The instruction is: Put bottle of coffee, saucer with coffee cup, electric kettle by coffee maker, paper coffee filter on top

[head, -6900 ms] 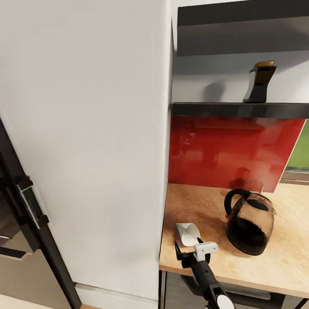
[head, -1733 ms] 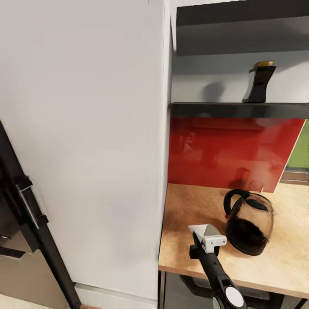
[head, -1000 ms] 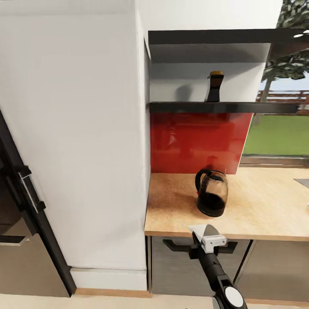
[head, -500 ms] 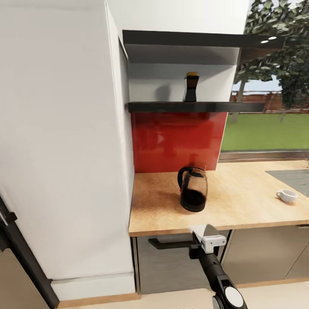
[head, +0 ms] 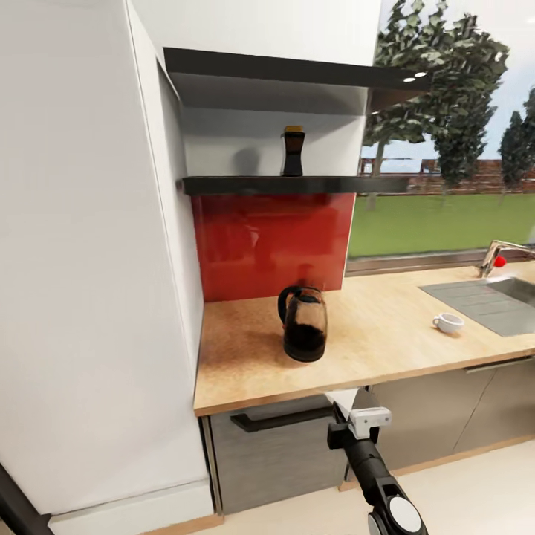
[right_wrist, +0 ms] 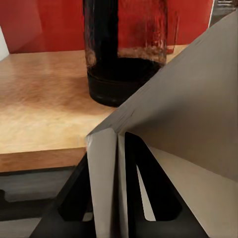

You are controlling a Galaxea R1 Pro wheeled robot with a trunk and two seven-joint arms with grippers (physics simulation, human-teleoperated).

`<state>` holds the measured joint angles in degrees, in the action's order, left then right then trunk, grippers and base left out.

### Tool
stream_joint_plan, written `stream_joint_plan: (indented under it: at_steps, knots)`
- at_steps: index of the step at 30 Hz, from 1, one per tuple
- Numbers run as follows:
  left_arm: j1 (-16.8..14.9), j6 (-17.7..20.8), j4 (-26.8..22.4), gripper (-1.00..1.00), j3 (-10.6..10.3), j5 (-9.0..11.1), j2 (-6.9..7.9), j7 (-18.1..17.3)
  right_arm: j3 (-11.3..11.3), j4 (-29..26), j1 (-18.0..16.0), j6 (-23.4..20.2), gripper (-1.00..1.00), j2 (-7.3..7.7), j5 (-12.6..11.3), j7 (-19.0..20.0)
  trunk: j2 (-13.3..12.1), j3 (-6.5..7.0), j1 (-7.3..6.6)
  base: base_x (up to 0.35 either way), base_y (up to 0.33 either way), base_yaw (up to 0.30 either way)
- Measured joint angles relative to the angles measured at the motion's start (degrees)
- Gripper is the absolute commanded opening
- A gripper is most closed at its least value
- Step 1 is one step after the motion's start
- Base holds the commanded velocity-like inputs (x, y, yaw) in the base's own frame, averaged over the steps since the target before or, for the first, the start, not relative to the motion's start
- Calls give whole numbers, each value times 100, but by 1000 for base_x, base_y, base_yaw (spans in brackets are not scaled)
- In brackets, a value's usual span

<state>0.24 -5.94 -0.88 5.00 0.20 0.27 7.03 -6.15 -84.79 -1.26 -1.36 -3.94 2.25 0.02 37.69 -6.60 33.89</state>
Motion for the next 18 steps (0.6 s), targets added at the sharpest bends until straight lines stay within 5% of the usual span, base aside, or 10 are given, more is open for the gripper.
stream_joint_plan:
  at_steps: [18]
  knots:
    - [0,0,0,100,-7,-35,-17,-1,19,240,1,0,-100,0,16,5,0,0,0,0,0,-265]
